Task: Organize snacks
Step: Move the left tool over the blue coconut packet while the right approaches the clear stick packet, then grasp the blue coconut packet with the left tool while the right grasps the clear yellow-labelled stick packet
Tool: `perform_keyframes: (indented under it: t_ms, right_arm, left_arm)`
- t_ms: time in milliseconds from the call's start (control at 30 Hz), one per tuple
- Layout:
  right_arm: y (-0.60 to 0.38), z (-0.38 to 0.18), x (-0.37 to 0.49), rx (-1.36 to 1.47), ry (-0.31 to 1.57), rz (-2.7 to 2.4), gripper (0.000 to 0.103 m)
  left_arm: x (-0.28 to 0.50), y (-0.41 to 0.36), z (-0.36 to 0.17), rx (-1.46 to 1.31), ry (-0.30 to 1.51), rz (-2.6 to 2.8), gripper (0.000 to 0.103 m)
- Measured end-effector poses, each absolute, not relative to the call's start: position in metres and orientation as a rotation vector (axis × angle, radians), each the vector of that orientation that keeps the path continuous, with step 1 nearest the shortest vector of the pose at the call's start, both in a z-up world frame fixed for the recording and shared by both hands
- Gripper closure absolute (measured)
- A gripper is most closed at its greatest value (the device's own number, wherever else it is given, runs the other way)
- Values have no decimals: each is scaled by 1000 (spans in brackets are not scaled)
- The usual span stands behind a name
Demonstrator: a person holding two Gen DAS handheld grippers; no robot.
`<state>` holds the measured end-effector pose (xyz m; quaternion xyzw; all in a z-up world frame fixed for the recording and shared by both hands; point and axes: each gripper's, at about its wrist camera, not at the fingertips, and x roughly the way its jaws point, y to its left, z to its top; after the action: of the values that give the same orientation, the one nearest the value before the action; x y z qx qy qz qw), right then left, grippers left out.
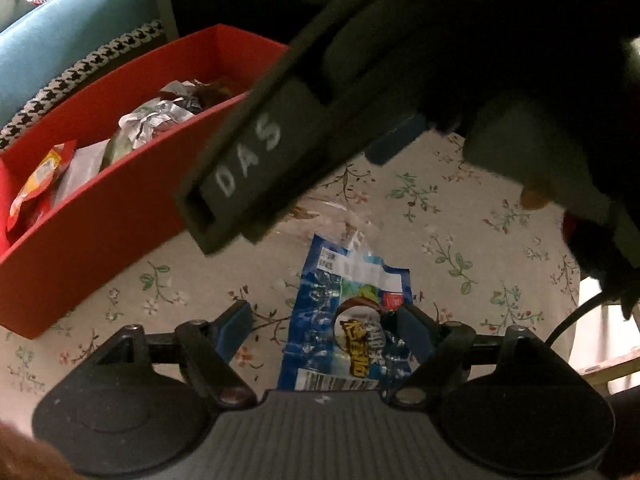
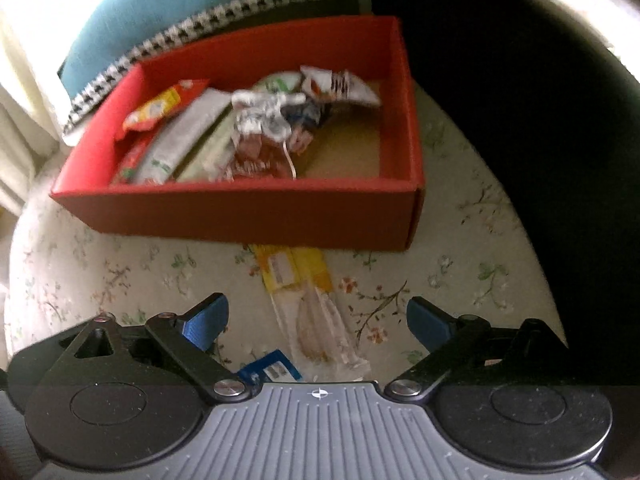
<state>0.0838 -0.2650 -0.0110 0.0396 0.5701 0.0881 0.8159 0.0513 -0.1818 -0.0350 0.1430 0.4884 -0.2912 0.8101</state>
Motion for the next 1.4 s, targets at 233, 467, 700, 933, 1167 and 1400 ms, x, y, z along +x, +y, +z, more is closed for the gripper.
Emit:
perform_keyframes:
  t_ms: [233,467,700,933,1167,1400]
  right_arm:
    - [-270,-24,86,123,1239,185,0]
    - [-269,-26,79,87,1195,201,0]
    - [-249,-28,79,-35,1214,235,0]
    - [-215,-32,66,-175,1206,209,4]
    - [-218,-25,44,-44,1213,210,6]
    - [-231,-29,42,146,1151,175,0]
  left_arm:
    - [34,-178,-30,302,1024,-647,56]
    - [28,-147,-22,273,1059,-621,63]
    - [27,-106,-19,210,1106,-583,63]
    - [26,-84,-17,176,1140,-558,62]
    - [25,-69,-21,183,1153,-569,62]
    - [25,-56,-22,148,1153,-592,61]
